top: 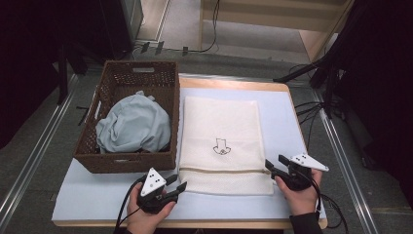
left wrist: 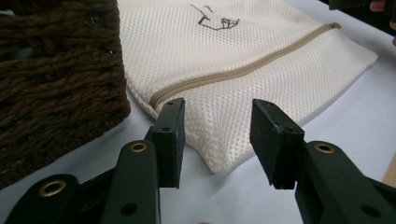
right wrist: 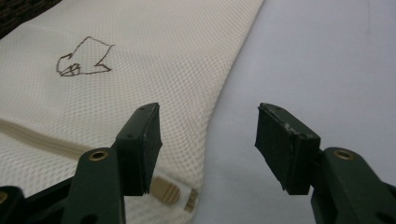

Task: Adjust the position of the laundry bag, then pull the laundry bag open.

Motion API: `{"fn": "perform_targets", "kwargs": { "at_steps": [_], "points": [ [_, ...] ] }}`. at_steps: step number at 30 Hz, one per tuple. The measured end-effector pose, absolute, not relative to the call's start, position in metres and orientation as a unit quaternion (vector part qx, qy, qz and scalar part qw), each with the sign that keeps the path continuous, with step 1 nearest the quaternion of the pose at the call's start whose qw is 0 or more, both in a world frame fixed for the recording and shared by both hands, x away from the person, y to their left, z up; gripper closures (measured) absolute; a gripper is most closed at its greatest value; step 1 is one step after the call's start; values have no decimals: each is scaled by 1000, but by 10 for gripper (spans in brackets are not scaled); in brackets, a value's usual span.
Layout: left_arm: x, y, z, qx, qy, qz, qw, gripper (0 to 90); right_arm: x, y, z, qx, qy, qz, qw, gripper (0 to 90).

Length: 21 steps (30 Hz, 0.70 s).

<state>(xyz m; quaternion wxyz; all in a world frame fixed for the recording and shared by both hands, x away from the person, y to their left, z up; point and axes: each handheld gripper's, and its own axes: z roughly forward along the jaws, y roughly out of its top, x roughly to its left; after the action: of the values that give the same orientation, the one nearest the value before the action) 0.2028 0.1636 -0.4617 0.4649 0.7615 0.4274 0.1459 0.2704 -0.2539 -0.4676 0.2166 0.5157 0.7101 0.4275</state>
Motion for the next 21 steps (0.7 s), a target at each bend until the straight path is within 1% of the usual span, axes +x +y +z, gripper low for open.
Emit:
{"fn": "perform_targets", "kwargs": {
  "at_steps": [6,9,11,14,21],
  "points": [
    [199,166,-459,758,426,154,469,534,253,-247,-466,506,718,422,224,348],
    [199,165,-458,757,426,153,472,542,248,-248,-464,511,711,427,225,302],
    [201,163,-457,757,425,153,472,543,246,-252,-462,516,706,429,225,290],
    [203,157,-455,759,420,147,475,551,243,-260,-459,531,695,434,217,291],
    [207,135,-453,769,409,134,472,609,238,-275,-464,541,688,439,201,325]
  ]
}}
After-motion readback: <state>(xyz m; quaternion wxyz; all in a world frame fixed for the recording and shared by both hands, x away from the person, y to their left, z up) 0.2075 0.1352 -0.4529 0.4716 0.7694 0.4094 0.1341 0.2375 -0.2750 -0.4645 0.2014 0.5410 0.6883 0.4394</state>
